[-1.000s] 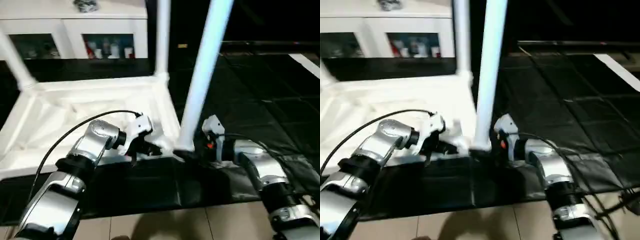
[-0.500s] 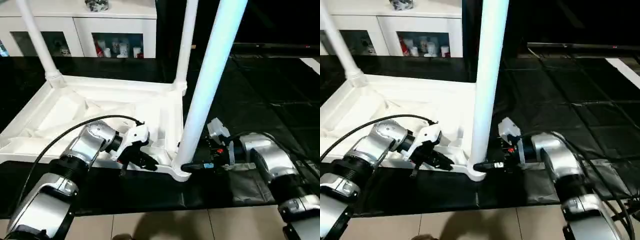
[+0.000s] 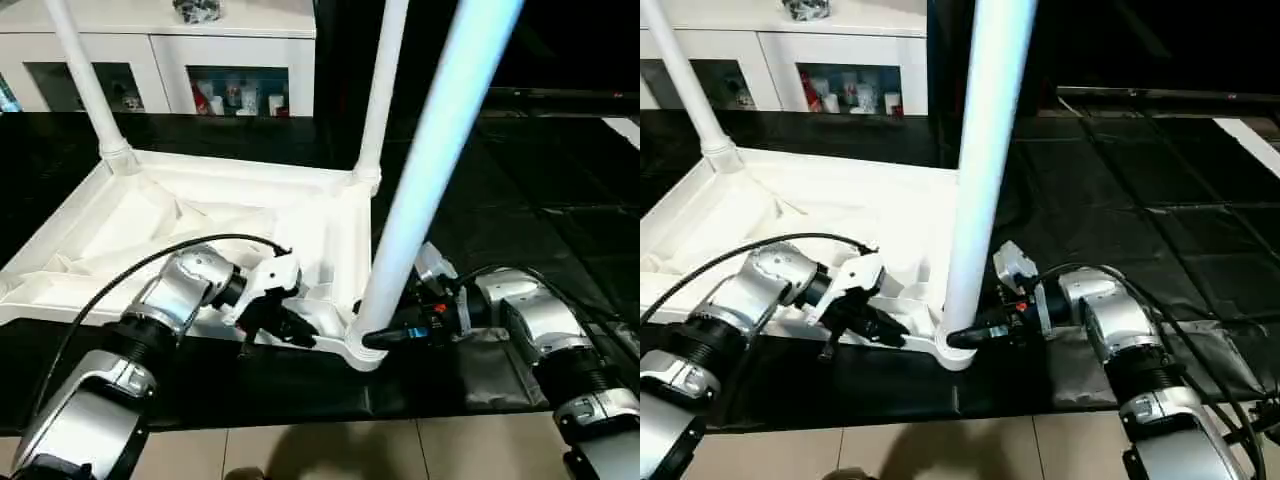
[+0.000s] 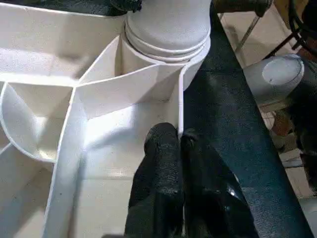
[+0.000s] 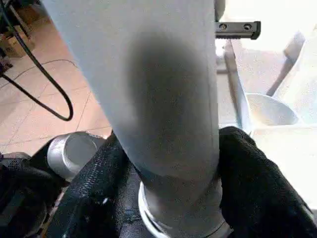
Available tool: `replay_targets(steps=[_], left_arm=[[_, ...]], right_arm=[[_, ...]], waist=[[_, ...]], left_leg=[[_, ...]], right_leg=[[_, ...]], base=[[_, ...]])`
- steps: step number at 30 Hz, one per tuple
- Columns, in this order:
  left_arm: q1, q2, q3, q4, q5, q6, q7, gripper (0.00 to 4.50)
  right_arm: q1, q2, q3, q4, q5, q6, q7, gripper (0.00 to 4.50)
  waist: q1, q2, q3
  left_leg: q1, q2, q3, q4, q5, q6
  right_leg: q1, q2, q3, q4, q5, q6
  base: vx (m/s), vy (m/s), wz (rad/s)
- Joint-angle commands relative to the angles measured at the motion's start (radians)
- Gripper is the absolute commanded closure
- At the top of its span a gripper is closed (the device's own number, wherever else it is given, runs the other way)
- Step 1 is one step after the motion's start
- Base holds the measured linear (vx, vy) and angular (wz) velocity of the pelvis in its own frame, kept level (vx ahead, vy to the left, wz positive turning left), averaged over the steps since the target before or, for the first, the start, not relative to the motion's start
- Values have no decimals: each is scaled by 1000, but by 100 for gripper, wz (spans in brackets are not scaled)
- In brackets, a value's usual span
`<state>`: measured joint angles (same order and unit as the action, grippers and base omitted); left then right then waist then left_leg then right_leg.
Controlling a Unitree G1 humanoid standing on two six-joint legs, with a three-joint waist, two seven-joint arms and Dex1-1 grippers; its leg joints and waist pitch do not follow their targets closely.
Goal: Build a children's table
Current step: Rotate leg to tighten
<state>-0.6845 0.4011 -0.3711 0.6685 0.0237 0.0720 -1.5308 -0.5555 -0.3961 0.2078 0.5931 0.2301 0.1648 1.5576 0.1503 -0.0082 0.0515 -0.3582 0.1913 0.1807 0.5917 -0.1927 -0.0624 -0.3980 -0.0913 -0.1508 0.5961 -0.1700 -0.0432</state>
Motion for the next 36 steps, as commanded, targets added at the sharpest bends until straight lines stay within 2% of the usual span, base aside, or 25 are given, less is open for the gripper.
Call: replay_targets(steps=[1, 6, 7, 8, 10, 11, 12, 13, 14, 15, 16, 17, 18, 19, 20, 21, 23, 25, 27, 28, 30, 31, 32, 33, 36], left_arm=[[9, -10, -29, -18, 7, 11, -12, 450], [14, -29, -11, -15, 1, 36, 41, 450], [16, -44, 2, -17, -8, 63, 65, 450], [16, -44, 2, -17, -8, 63, 65, 450], [12, -79, 27, -12, -19, 110, 129, 450], [6, -103, 42, -2, -20, 128, 181, 450], [6, -103, 42, -2, -20, 128, 181, 450], [-12, -152, 72, 21, -22, 174, 284, 450], [-12, -152, 72, 21, -22, 174, 284, 450], [-20, -173, 83, 31, -22, 185, 329, 450], [-53, -230, 117, 75, -26, 213, 455, 450], [-58, -238, 122, 81, -27, 216, 471, 450], [-82, -274, 148, 112, -33, 232, 549, 450], [-106, -308, 174, 141, -42, 243, 619, 450], [-116, -319, 185, 152, -45, 246, 647, 450], [-122, -327, 192, 158, -47, 246, 667, 450], [-158, -374, 235, 192, -57, 248, 781, 450], [-176, -398, 254, 202, -54, 247, 833, 450], [-181, -405, 254, 198, -47, 250, 839, 450], [-181, -405, 248, 194, -41, 250, 835, 450], [-181, -399, 237, 196, -25, 248, 830, 450], [-180, -392, 228, 199, -14, 248, 821, 450], [-177, -385, 224, 200, -10, 249, 814, 450], [-174, -372, 217, 208, 0, 243, 806, 450], [-168, -349, 206, 214, 14, 230, 785, 450]], right_arm=[[-10, -3, 20, 0, 7, 10, 30, 221], [25, 9, 11, -39, 18, 32, 11, 234], [45, 17, 3, -57, 21, 44, -18, 235], [45, 17, 3, -57, 21, 44, -18, 236], [66, 50, -23, -58, 8, 54, -140, 238], [70, 75, -40, -45, -8, 63, -232, 238], [70, 75, -40, -45, -8, 63, -232, 239], [70, 129, -71, -16, -41, 73, -419, 240], [70, 129, -71, -16, -41, 73, -419, 243], [68, 153, -84, -3, -53, 73, -494, 243], [55, 220, -111, 24, -74, 107, -666, 246], [53, 229, -115, 28, -76, 111, -688, 247], [42, 273, -131, 48, -86, 132, -790, 249], [31, 313, -140, 68, -99, 145, -877, 249], [26, 328, -140, 77, -105, 142, -905, 250], [22, 338, -142, 84, -107, 138, -923, 252], [-18, 403, -159, 144, -109, 110, -1032, 253], [-56, 438, -181, 197, -108, 103, -1120, 255], [-84, 453, -194, 231, -114, 83, -1171, 255], [-93, 461, -210, 240, -103, 75, -1181, 255], [-100, 472, -233, 244, -102, 67, -1199, 201], [-103, 477, -248, 243, -103, 65, -1208, 187], [-102, 476, -252, 241, -102, 67, -1206, 187], [-98, 471, -256, 237, -103, 58, -1204, 164], [-89, 450, -243, 226, -117, 29, -1182, 144]], waist=[[-6, -9, -71], [-4, -8, -72], [-3, -3, -71], [-4, -5, -70], [-4, -3, -67], [-10, -4, -62], [-10, -4, -62], [-23, -1, -55], [-26, 0, -52], [-33, -4, -53], [-48, -3, -51], [-55, 0, -48], [-70, -3, -49], [-80, -1, -49], [-84, 1, -50], [-93, 1, -51], [-101, 3, -51], [-105, 2, -55], [-106, 2, -57], [-107, 2, -57], [-104, 1, -60], [-100, 1, -64], [-100, -1, -64], [-97, -2, -66], [-90, -8, -67]], left_leg=[[8, 61, -16, -63, -121, 68], [7, 60, -16, -62, -118, 68], [8, 60, -16, -63, -121, 66], [8, 60, -15, -63, -125, 66], [12, 62, -16, -66, -150, 53], [12, 60, -18, -70, -173, 40], [12, 60, -18, -70, -173, 40], [20, 55, -20, -72, -238, 12], [26, 53, -23, -71, -259, 2], [31, 47, -27, -69, -287, -7], [23, 49, -32, -75, -301, -11], [31, 48, -30, -74, -319, -14], [36, 43, -34, -70, -351, -20], [29, 39, -36, -68, -356, -22], [36, 38, -36, -66, -360, -19], [33, 38, -39, -66, -362, -9], [39, 40, -38, -67, -370, 4], [31, 44, -41, -73, -352, 10], [29, 48, -39, -75, -336, 15], [24, 50, -40, -78, -321, 17], [23, 52, -37, -79, -294, 23], [18, 53, -33, -80, -238, 34], [17, 53, -32, -79, -225, 39], [17, 53, -29, -78, -204, 47], [5, 46, -24, -73, -151, 66]], right_leg=[[57, -88, 77, -71, -281, -148], [58, -88, 77, -70, -268, -151], [57, -88, 77, -71, -272, -149], [57, -87, 78, -73, -277, -145], [55, -89, 77, -79, -315, -140], [56, -88, 75, -84, -354, -132], [56, -88, 75, -84, -354, -132], [53, -90, 70, -103, -479, -96], [48, -92, 64, -110, -526, -84], [54, -98, 60, -122, -582, -56], [58, -92, 56, -121, -587, -43], [49, -88, 54, -128, -598, -39], [48, -88, 45, -133, -624, -29], [56, -88, 37, -138, -639, -8], [53, -91, 33, -145, -646, -3], [58, -93, 28, -150, -636, 2], [53, -92, 28, -154, -605, -6], [60, -94, 32, -145, -553, -27], [59, -96, 39, -137, -511, -51], [62, -96, 45, -131, -479, -67], [62, -97, 52, -124, -433, -84], [65, -96, 61, -110, -348, -116], [66, -95, 62, -106, -327, -125], [65, -95, 65, -101, -305, -142], [68, -94, 72, -91, -279, -152]], base=[[0, 0, 0], [0, 0, 0], [0, 0, 0], [0, 0, 0], [0, 0, 0], [0, 0, 0], [0, 0, 0], [0, 0, 0], [0, 0, 0], [0, 0, 0], [0, 0, 0], [0, 0, 0], [0, 0, 0], [0, 0, 0], [0, 0, 0], [0, 0, 0], [0, 0, 0], [0, 0, 0], [0, 0, 0], [0, 0, 0], [0, 0, 0], [0, 0, 0], [0, 0, 0], [0, 0, 0], [0, 0, 0]])
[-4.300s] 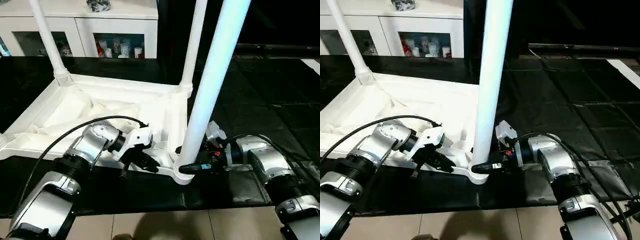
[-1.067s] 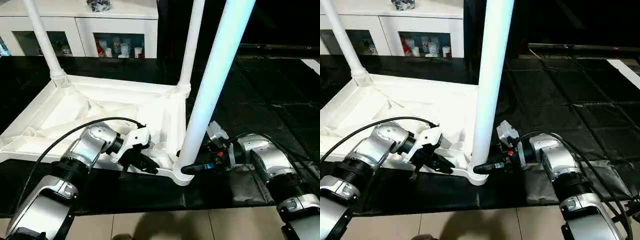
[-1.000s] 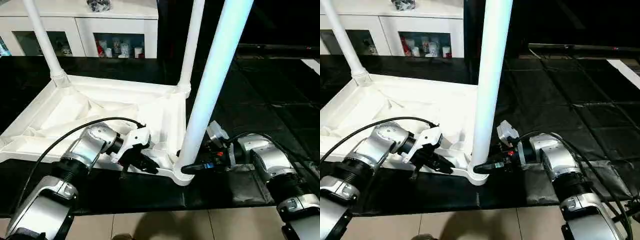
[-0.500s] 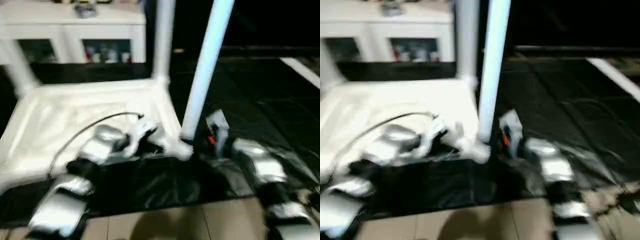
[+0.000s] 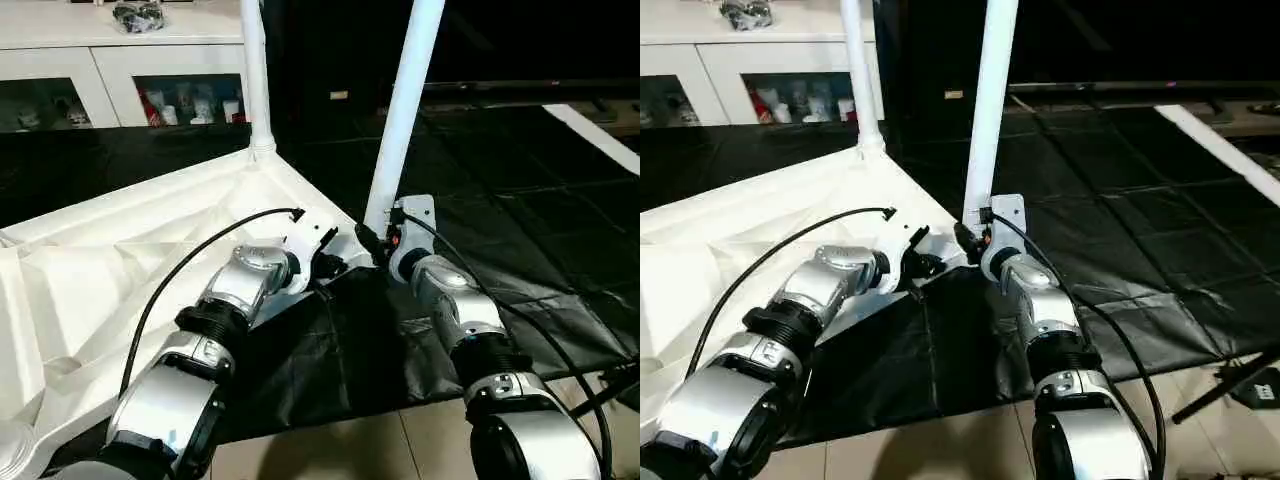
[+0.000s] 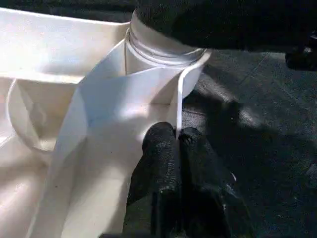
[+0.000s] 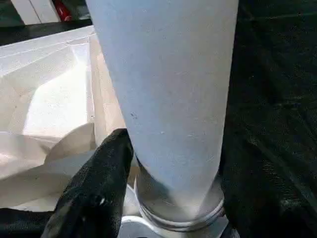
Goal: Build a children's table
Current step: Rotate leg to tighten
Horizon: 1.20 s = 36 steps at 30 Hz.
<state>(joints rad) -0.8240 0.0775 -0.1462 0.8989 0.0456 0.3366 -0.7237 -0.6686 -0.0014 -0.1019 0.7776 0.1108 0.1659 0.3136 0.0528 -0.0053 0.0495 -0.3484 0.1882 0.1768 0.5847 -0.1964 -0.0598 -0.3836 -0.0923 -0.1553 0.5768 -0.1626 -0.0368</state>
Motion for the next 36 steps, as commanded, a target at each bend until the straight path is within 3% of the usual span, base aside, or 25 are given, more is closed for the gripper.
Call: replay_targets(steps=[1, 4, 7, 9, 11, 13, 18, 19, 28, 29, 36], left_arm=[[-23, -10, -29, -12, 0, -54, -47, 450], [-11, 17, -43, -19, 4, -69, -95, 450], [14, 69, -62, -43, 0, -86, -200, 450], [20, 84, -67, -48, -1, -76, -227, 450], [31, 105, -84, -55, 6, -97, -278, 450], [45, 138, -107, -58, 11, -134, -353, 450], [64, 179, -133, -71, 3, -185, -475, 450], [76, 208, -155, -89, -1, -208, -562, 450], [94, 265, -216, -137, 3, -255, -733, 450], [96, 270, -223, -141, 5, -262, -745, 450], [114, 297, -258, -199, 0, -278, -834, 450]], right_arm=[[32, 38, 74, 31, 0, 15, 91, 139], [57, 0, 83, -3, 8, 3, 157, 114], [108, -104, 97, -70, 23, -37, 323, 93], [123, -134, 94, -93, 38, -41, 384, 70], [143, -175, 99, -129, 52, -39, 467, 62], [169, -245, 115, -179, 71, -37, 600, 38], [174, -334, 133, -211, 97, -13, 766, 5], [174, -377, 167, -232, 104, -18, 863, 5], [137, -415, 236, -206, 102, -30, 1064, 5], [133, -413, 243, -201, 99, -34, 1076, 33], [107, -393, 287, -177, 100, -24, 1158, 81]], waist=[[13, -9, -66], [15, -6, -65], [19, -3, -67], [22, -7, -67], [27, 1, -66], [38, -4, -65], [53, -3, -66], [58, -1, -66], [79, -3, -68], [82, -2, -68], [89, -2, -68]], left_leg=[[-6, 49, -19, -64, -134, 68], [-4, 55, -18, -65, -127, 73], [-1, 57, -18, -64, -122, 80], [-2, 57, -16, -63, -122, 93], [0, 58, -15, -63, -131, 94], [0, 56, -14, -62, -146, 93], [-1, 61, -13, -61, -145, 91], [2, 63, -13, -62, -147, 90], [5, 67, -13, -63, -141, 71], [5, 67, -13, -62, -142, 71], [8, 69, -13, -64, -143, 60]], right_leg=[[54, -95, 77, -71, -291, -155], [52, -90, 78, -68, -269, -159], [52, -89, 79, -63, -218, -178], [54, -89, 81, -58, -192, -189], [51, -92, 81, -61, -206, -197], [54, -88, 79, -67, -243, -177], [53, -86, 77, -65, -258, -169], [51, -88, 77, -66, -262, -172], [46, -90, 78, -59, -262, -180], [45, -91, 79, -60, -265, -180], [43, -90, 80, -58, -263, -181]], base=[[0, 0, 0], [0, 0, 0], [0, 0, 0], [0, 0, 0], [0, 0, 0], [0, 0, 0], [0, 0, 0], [0, 0, 0], [0, 0, 0], [0, 0, 0], [0, 0, 0]])
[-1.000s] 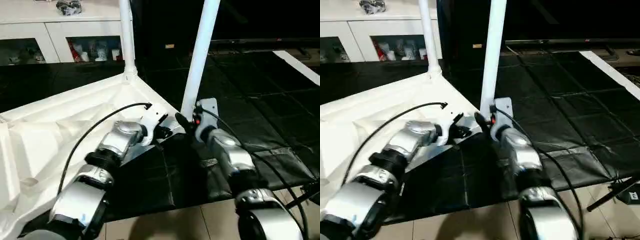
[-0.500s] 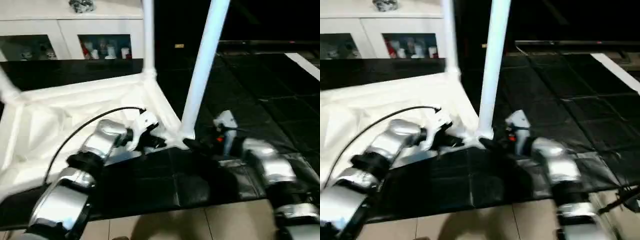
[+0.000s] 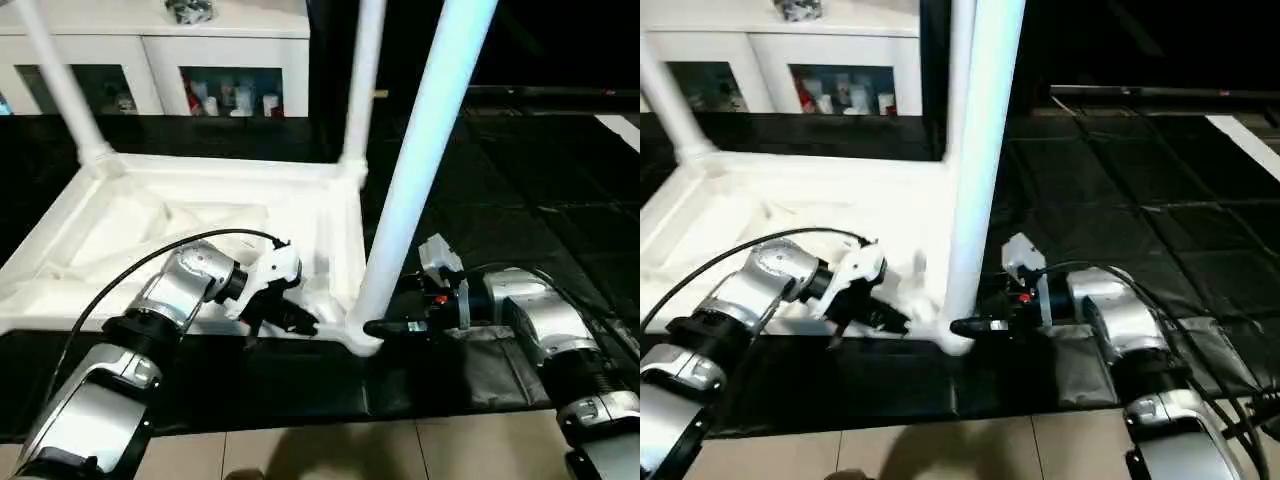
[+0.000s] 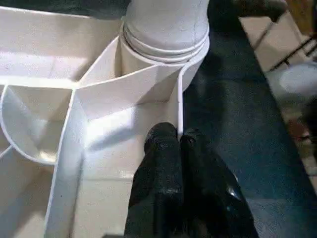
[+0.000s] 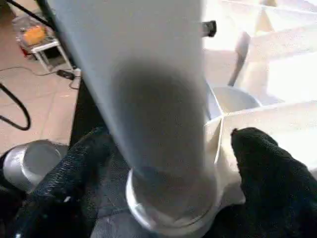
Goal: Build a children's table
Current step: Rotate leg to tighten
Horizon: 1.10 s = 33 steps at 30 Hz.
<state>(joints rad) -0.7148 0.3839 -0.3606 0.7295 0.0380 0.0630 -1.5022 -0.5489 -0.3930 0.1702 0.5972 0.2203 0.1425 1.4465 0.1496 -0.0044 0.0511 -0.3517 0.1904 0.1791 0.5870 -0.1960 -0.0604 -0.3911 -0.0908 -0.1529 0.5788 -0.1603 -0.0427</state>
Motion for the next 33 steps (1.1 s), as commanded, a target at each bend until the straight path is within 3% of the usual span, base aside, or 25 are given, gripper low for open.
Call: replay_targets(steps=[1, 10, 16, 26, 29, 33], left_arm=[[6, -8, -46, -35, 6, -3, -63, 450], [13, -3, -52, -61, 0, 4, -83, 450], [19, 0, -55, -73, -3, 13, -85, 450], [10, -58, 4, -23, -17, 81, 51, 450], [-2, -115, 44, 1, -31, 139, 167, 450], [-19, -193, 93, 36, -51, 200, 305, 450]], right_arm=[[-15, -2, 21, 5, -10, -1, 36, 98], [-27, 5, 46, 20, -4, -6, 86, 171], [-22, 5, 52, 16, 1, 0, 102, 220], [59, 17, 38, -62, 30, 38, 70, 239], [93, 65, -9, -70, 43, 61, -61, 240], [102, 149, -54, -17, 9, 33, -287, 242]], waist=[[-7, -2, -69], [-7, -4, -71], [-6, 2, -71], [-1, 0, -70], [1, 1, -64], [-24, -5, -60]], left_leg=[[12, 67, -15, -67, -143, 58], [8, 66, -16, -65, -135, 58], [8, 64, -16, -64, -137, 57], [13, 65, -14, -64, -140, 58], [18, 67, -14, -68, -174, 43], [16, 57, -23, -71, -241, 8]], right_leg=[[51, -91, 78, -59, -263, -177], [54, -92, 78, -57, -259, -173], [54, -91, 78, -58, -260, -174], [51, -90, 79, -62, -267, -168], [48, -92, 78, -71, -318, -160], [52, -97, 68, -90, -477, -104]], base=[[0, 0, 0], [0, 0, 0], [0, 0, 0], [0, 0, 0], [0, 0, 0], [0, 0, 0]])
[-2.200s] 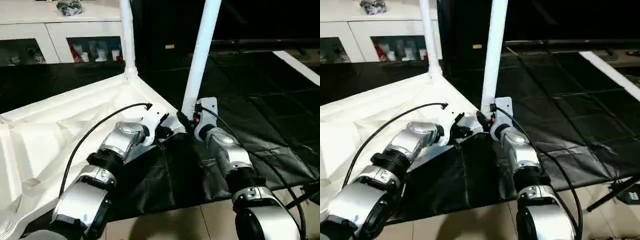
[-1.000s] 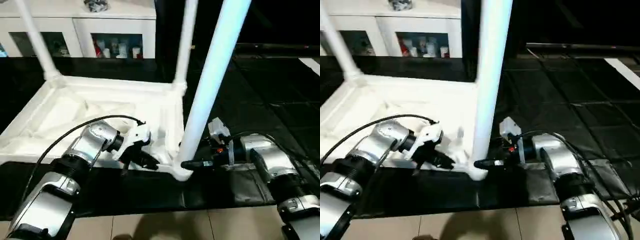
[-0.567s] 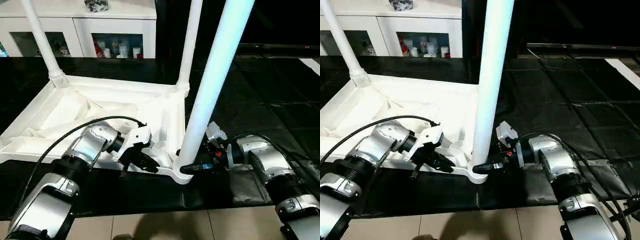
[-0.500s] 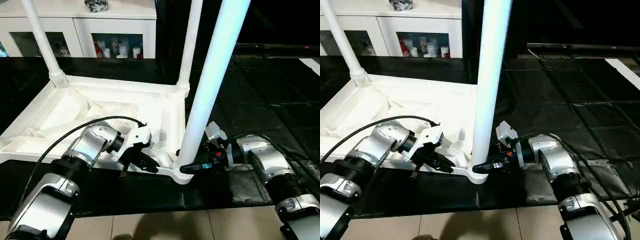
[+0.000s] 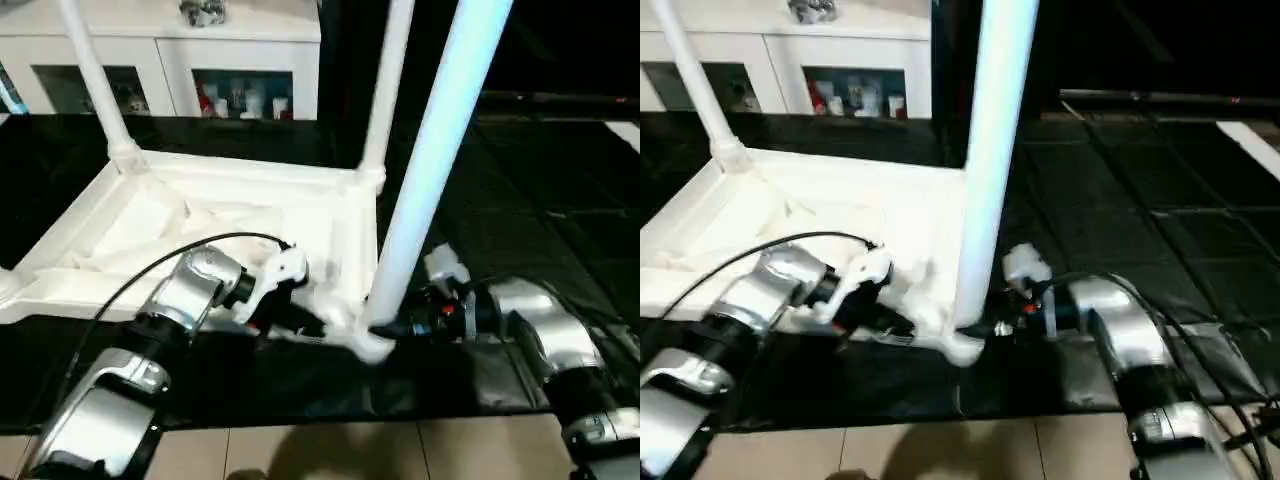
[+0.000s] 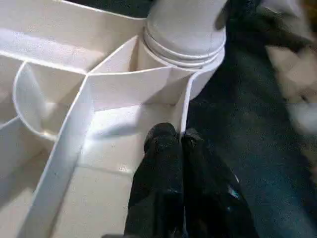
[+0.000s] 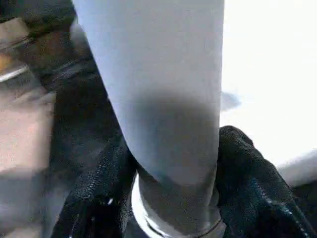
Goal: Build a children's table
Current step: Rotate leg to tighten
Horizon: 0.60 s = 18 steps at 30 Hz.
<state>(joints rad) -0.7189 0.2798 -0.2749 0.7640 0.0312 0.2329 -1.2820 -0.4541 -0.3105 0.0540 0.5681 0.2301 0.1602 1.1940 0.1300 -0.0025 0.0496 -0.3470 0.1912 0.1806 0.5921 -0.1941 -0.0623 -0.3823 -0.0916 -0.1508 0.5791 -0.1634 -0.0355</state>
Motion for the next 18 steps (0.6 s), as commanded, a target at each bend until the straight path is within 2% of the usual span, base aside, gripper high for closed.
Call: replay_targets(steps=[1, 2, 3, 5, 6, 7, 9, 11, 12, 13, 15, 16, 18], left_arm=[[-23, -125, 23, 15, -46, 51, 146, 450], [-26, -137, 28, 20, -45, 56, 168, 450], [-34, -161, 38, 33, -44, 66, 213, 450], [-45, -187, 51, 50, -45, 72, 264, 450], [-62, -218, 71, 72, -51, 77, 328, 450], [-78, -244, 90, 93, -56, 78, 389, 450], [-104, -282, 120, 121, -62, 78, 473, 450], [-115, -299, 135, 126, -62, 77, 508, 450], [-115, -299, 135, 126, -62, 77, 508, 450], [-120, -305, 136, 122, -48, 70, 526, 450], [-119, -301, 126, 116, -31, 66, 525, 450], [-117, -295, 119, 114, -23, 66, 518, 450], [-114, -284, 114, 116, -15, 65, 514, 450]], right_arm=[[-3, 109, 54, 51, -22, 10, -136, 244], [-7, 124, 51, 63, -28, 9, -169, 244], [-15, 154, 47, 84, -39, 11, -230, 244], [-26, 189, 43, 102, -52, 17, -298, 246], [-49, 232, 35, 132, -65, 22, -393, 246], [-74, 269, 23, 164, -75, 27, -482, 248], [-118, 324, 0, 214, -102, 41, -640, 250], [-146, 347, -14, 242, -122, 44, -729, 250], [-146, 347, -14, 242, -122, 44, -729, 250], [-171, 363, -39, 271, -117, 31, -781, 250], [-183, 365, -48, 284, -116, 10, -792, 250], [-181, 364, -50, 280, -112, 6, -783, 218], [-175, 362, -54, 269, -107, 3, -772, 185]], waist=[[-13, -5, -59], [-20, -7, -57], [-29, -5, -56], [-41, -8, -55], [-46, -4, -52], [-57, -3, -46], [-74, -4, -48], [-83, -1, -49], [-87, 3, -49], [-89, 3, -52], [-94, 3, -53], [-93, -3, -53], [-90, -4, -53]], left_leg=[[7, 54, -26, -77, -241, 9], [5, 52, -26, -77, -246, 12], [11, 49, -26, -74, -256, 14], [8, 44, -26, -72, -259, 23], [8, 43, -26, -72, -265, 28], [16, 41, -27, -70, -301, 14], [21, 34, -34, -66, -343, -6], [21, 34, -37, -66, -359, 4], [21, 37, -39, -69, -370, 10], [28, 41, -39, -71, -380, 15], [20, 44, -41, -78, -373, 21], [18, 45, -39, -79, -362, 27], [14, 45, -37, -81, -334, 37]], right_leg=[[45, -97, 65, -95, -485, -100], [45, -95, 63, -97, -497, -95], [41, -95, 60, -104, -522, -89], [42, -92, 58, -109, -543, -79], [40, -92, 57, -112, -559, -72], [30, -88, 48, -120, -613, -59], [32, -88, 34, -129, -663, -26], [36, -88, 28, -137, -660, -9], [36, -89, 27, -139, -645, -9], [34, -90, 28, -139, -616, -19], [39, -90, 35, -132, -566, -39], [38, -92, 40, -127, -550, -51], [41, -94, 47, -122, -530, -64]], base=[[0, 0, 0], [0, 0, 0], [0, 0, 0], [0, 0, 0], [0, 0, 0], [0, 0, 0], [0, 0, 0], [0, 0, 0], [0, 0, 0], [0, 0, 0], [0, 0, 0], [0, 0, 0], [0, 0, 0]])
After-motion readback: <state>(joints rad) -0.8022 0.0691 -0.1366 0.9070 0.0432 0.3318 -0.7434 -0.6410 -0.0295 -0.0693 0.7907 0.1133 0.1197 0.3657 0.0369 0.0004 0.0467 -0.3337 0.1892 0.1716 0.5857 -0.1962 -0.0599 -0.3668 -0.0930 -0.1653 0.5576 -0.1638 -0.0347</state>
